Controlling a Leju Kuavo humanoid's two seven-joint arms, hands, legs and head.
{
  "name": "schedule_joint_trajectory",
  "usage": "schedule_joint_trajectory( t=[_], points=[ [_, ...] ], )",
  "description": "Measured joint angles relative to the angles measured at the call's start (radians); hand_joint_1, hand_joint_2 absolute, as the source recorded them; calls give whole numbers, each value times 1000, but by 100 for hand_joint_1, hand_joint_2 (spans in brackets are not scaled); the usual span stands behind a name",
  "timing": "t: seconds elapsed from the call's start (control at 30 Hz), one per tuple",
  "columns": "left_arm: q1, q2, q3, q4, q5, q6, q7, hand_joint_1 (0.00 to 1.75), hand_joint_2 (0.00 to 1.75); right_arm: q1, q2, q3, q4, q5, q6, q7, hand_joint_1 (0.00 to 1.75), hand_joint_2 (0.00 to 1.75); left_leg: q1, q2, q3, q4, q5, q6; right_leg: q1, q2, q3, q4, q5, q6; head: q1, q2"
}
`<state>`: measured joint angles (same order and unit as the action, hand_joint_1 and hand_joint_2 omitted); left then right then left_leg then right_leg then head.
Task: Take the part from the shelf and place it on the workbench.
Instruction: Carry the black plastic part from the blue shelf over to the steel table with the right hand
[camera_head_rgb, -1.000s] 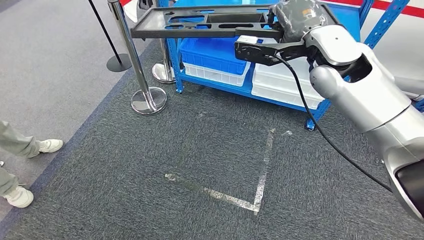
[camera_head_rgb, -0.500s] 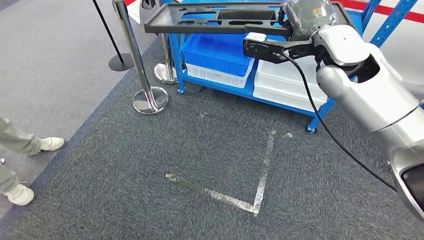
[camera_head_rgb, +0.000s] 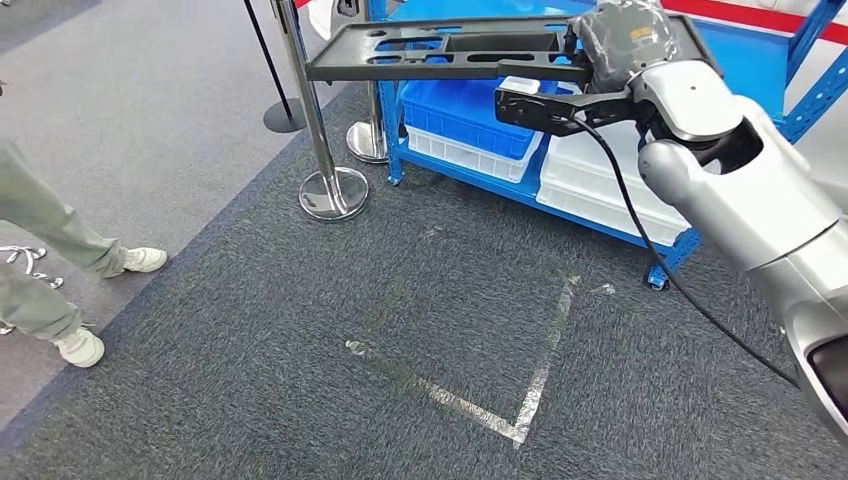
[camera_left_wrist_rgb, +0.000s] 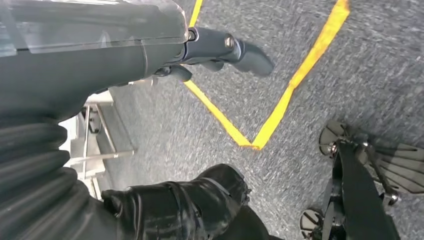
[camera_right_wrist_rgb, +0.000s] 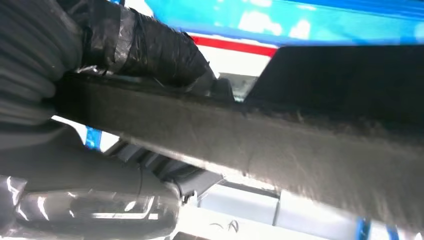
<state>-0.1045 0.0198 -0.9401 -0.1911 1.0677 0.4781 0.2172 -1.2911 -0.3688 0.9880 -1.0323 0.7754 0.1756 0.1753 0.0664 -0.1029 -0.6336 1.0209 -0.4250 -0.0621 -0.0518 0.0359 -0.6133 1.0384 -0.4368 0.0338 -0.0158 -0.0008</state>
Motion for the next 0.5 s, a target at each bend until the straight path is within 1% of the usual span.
schedule_joint_trajectory(
  t=[0.03, 0.07, 0.1, 0.13, 0.17, 0.2, 0.23, 0.27, 0.3, 0.33, 0.37, 0.4, 0.43, 0.47, 0.5],
  points=[
    [-1, 0, 0, 0, 0, 0, 0, 0, 175, -1, 1, 0, 0, 0, 0, 0, 175, 175, -4, 27, -20, 39, -19, 1, -1, -10, 3, -4, 1, -7, -4, 0],
    [-2, 0, 0, 0, 0, 0, 0, 0, 175, -2, 1, 0, -1, 0, 0, 0, 175, 175, -8, 59, -51, 102, -45, 5, 2, -20, 5, -5, 1, -12, -7, 0],
    [-4, 1, 0, 0, 0, 0, 0, 0, 175, -2, 2, 0, -1, 0, 0, 1, 175, 175, -13, 80, -88, 175, -73, 8, 6, -31, 6, -6, 0, -16, -10, 0],
    [-4, 1, -1, 0, 0, 1, 0, 0, 175, -2, 2, 0, -1, 0, 0, 1, 175, 175, -16, 92, -124, 241, -94, 11, 10, -42, 7, -6, -1, -18, -11, 0],
    [-4, 1, -1, 0, 0, 1, 0, 0, 175, -1, 2, 0, -1, 0, 0, 1, 175, 175, -20, 95, -143, 274, -97, 15, 13, -52, 8, -6, -3, -20, -11, 0],
    [-3, 1, -1, 0, 0, 1, 1, 0, 175, 0, 2, 0, -1, 0, 0, 0, 175, 175, -23, 97, -141, 265, -81, 20, 16, -63, 10, -6, -4, -20, -11, 0],
    [-2, 1, -1, 0, 0, 1, 1, 0, 175, 1, 2, 1, -1, 0, 0, 0, 175, 175, -26, 105, -119, 218, -52, 25, 17, -74, 12, -5, -6, -20, -12, 0],
    [-2, 1, -1, 0, 0, 1, 1, 0, 175, 0, 2, 1, -1, 0, 0, 0, 175, 175, -29, 123, -85, 149, -22, 30, 18, -85, 15, -5, -8, -17, -12, 0],
    [-3, 1, -1, 0, 0, 1, 1, 0, 175, -1, 2, 1, -1, 0, 0, 0, 175, 175, -35, 142, -53, 88, 0, 35, 23, -94, 17, -4, -12, -13, -12, 0],
    [-5, 1, -1, 0, -1, 1, 1, 0, 175, -2, 1, 1, -1, 0, -1, 0, 175, 175, -39, 155, -31, 45, 11, 40, 27, -103, 19, -4, -15, -8, -10, 0],
    [-7, 0, -1, 0, -1, 1, 1, 0, 175, -4, 1, 1, -1, 0, -1, 1, 175, 175, -43, 160, -22, 25, 12, 46, 31, -112, 22, -5, -17, -3, -8, 0],
    [-7, 0, -1, 0, -1, 1, 1, 0, 175, -5, 0, 1, -1, 0, -1, 1, 175, 175, -46, 151, -22, 23, 11, 52, 34, -120, 26, -9, -18, 2, -7, 0],
    [-7, 0, -1, 0, -1, 1, 1, 0, 175, -6, 0, 1, -1, 0, 0, 0, 175, 175, -46, 137, -23, 22, 11, 58, 34, -129, 31, -13, -19, 7, -5, 0],
    [-6, 0, -1, 0, 0, 1, 1, 0, 175, -6, 0, 1, -1, 0, 0, -1, 175, 175, -45, 126, -22, 20, 13, 63, 31, -128, 33, -11, -24, 13, -4, 0],
    [-6, 0, -1, 0, 0, 1, 1, 0, 175, -7, 1, 1, -1, 0, 0, -2, 175, 175, -44, 115, -21, 18, 14, 70, 28, -115, 27, 5, -38, 16, -4, 0]
  ],
)
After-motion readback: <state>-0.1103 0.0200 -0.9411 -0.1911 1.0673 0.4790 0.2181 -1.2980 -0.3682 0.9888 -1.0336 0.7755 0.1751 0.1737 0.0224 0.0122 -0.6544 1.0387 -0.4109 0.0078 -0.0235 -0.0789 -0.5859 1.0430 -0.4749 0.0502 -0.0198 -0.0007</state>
